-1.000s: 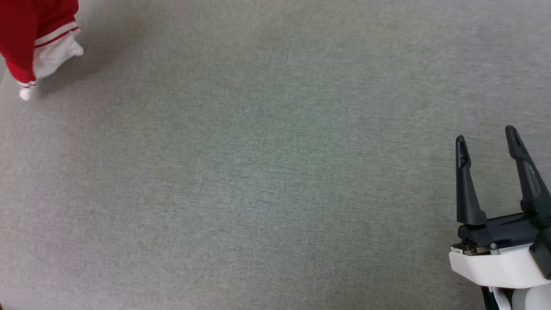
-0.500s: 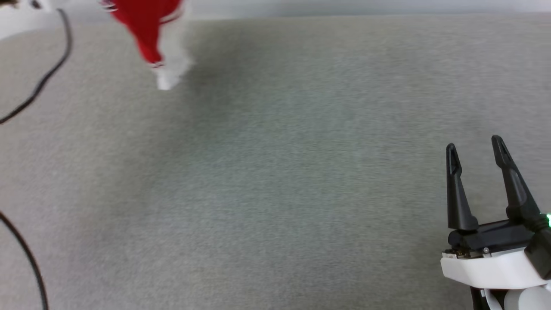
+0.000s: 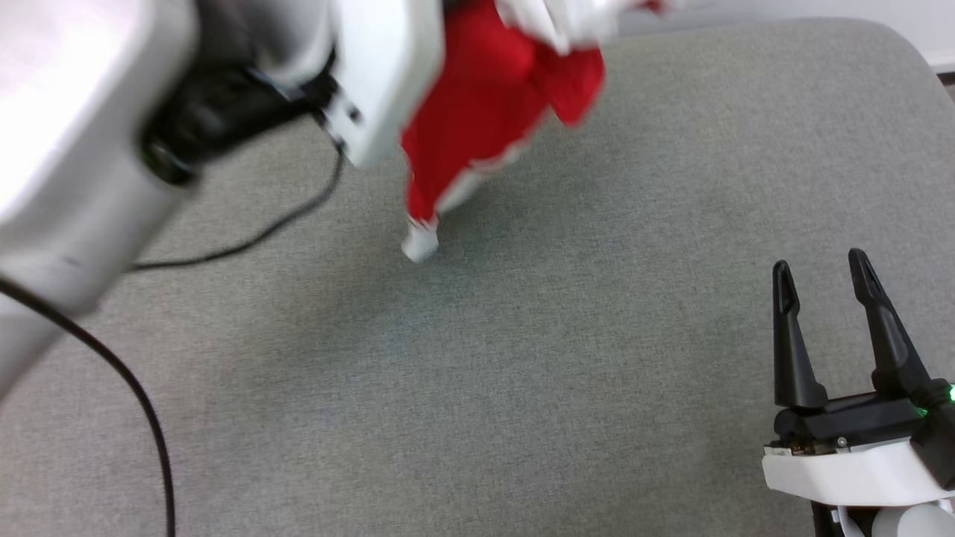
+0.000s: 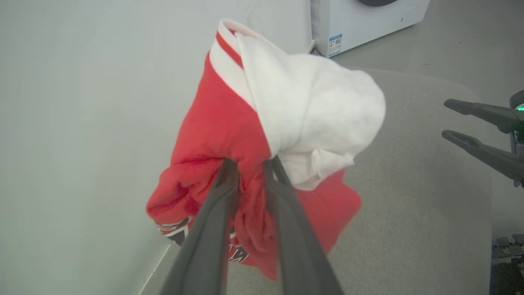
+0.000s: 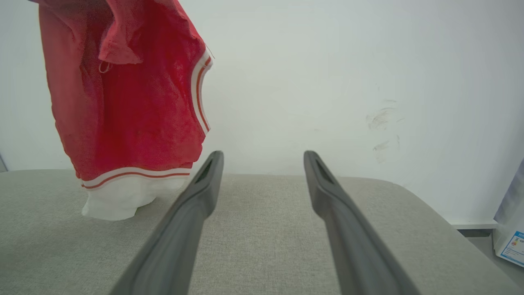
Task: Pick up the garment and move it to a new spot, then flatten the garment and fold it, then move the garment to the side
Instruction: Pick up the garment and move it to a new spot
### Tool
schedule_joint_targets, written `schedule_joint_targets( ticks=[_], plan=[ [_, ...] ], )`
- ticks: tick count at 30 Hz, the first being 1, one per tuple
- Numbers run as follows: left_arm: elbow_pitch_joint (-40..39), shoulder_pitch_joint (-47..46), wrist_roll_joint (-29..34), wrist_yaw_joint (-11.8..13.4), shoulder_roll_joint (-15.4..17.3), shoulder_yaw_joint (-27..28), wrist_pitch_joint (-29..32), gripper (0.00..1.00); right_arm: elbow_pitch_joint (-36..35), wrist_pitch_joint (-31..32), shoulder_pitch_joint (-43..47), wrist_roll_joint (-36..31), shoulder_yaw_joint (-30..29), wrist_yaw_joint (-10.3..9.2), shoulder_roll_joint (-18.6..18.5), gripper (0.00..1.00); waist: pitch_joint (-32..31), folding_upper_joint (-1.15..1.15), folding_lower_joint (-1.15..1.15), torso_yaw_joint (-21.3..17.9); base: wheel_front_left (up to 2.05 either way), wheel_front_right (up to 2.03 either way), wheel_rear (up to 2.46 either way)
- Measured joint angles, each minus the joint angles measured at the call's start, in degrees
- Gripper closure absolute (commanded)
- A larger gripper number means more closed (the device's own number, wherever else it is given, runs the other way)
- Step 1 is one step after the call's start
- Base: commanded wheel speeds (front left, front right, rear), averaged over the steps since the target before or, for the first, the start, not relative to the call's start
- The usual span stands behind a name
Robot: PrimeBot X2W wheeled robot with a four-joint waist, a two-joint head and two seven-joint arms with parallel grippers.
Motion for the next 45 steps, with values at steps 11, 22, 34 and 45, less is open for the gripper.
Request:
schedule_joint_targets(
  ticks=[11,22,34,45],
  plan=[
    [6.48,10.69,-2.19,0.01,-2.99,-12.96,-5.3,1.0,0.35,0.0,-1.51,0.42,-0.09,0.0,0.01,0.0,3.91,0.0,0.01,-1.17,0.0,0.0,0.0],
    [12.81,22.81,1.85,0.05,-7.91,-18.75,-4.52,1.0,0.96,0.0,-3.59,0.4,0.34,0.0,0.02,0.0,8.13,0.0,0.01,-0.4,0.0,0.0,0.0],
    [10.24,19.47,0.48,0.01,-8.77,-14.29,-25.65,0.0,2.43,0.0,-1.47,-0.15,-0.11,0.0,0.03,0.0,2.89,0.0,0.01,1.87,0.0,0.0,0.0],
    [11.06,29.95,12.44,19.51,-5.36,-3.93,-50.72,0.0,3.19,0.0,2.03,-0.22,-2.01,0.0,0.04,0.0,-4.57,0.0,0.0,6.69,0.0,0.0,0.0]
  ],
)
